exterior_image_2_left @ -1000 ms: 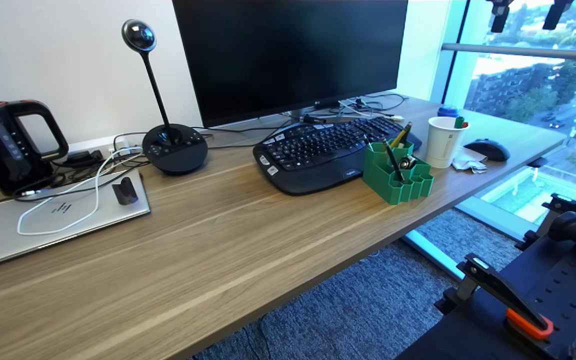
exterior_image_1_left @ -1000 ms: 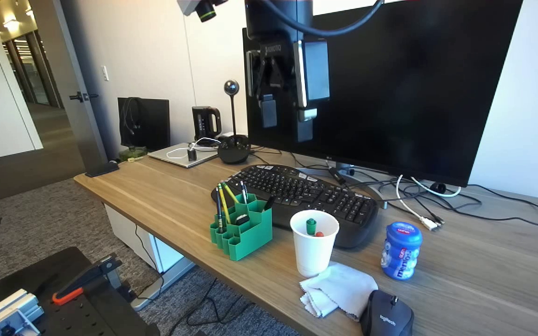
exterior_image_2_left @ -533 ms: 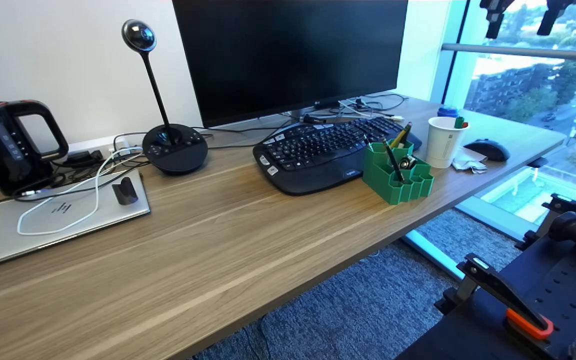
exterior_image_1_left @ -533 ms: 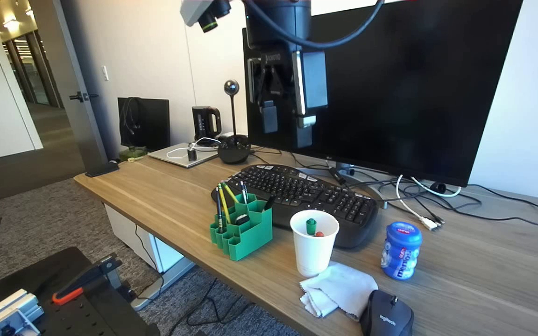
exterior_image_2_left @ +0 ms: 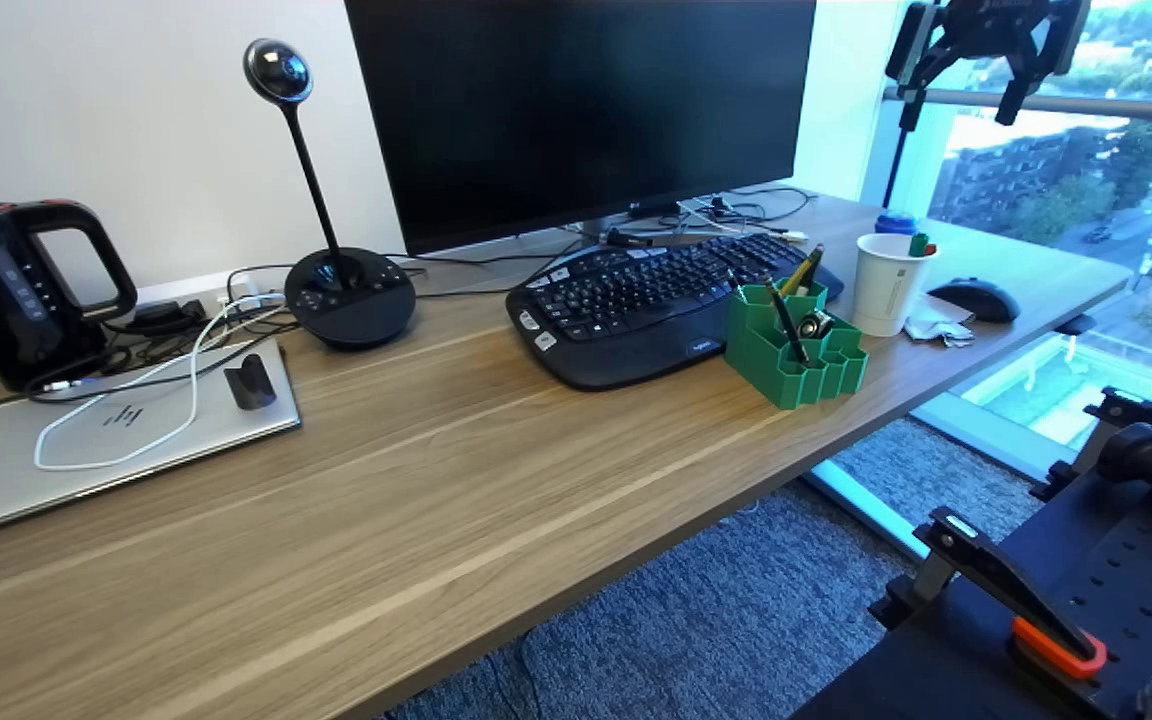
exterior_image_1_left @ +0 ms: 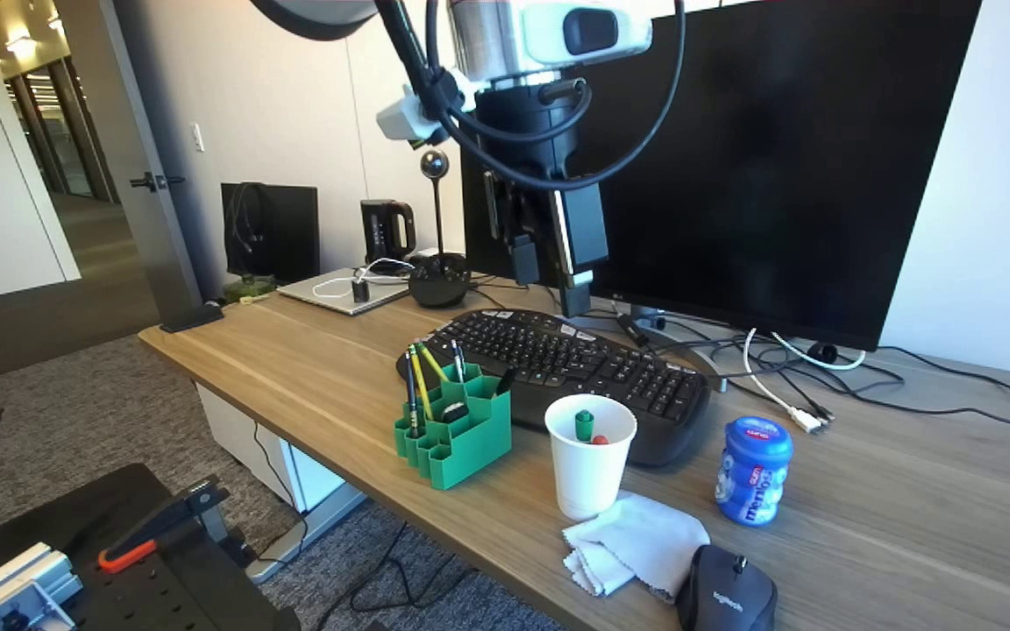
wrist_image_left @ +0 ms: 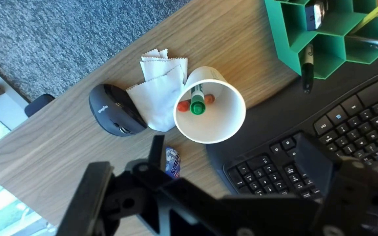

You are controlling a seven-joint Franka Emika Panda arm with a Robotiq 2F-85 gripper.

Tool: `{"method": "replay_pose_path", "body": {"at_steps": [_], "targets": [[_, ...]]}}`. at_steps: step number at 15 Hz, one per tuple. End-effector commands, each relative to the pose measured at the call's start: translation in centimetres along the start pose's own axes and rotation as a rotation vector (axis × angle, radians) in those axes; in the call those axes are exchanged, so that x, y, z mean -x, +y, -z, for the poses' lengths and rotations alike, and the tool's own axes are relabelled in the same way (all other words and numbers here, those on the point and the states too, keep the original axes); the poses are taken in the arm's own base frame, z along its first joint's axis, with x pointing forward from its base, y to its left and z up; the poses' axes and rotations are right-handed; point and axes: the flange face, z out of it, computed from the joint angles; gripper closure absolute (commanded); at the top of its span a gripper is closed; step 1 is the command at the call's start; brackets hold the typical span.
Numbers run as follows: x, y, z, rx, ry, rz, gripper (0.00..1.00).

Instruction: Remove the pen from the cup and put it in the green holder

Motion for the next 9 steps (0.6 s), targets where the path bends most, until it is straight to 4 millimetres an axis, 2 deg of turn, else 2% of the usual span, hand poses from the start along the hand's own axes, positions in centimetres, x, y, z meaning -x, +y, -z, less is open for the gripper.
{"method": "replay_pose_path", "body": {"at_steps": [1, 9], "targets": [[-1.1, -0.7, -0.9, 0.017, 0.046, -0.032, 0.0], [-2.2, -0.2, -3.5, 0.069, 0.016, -0.107, 0.0]]}}
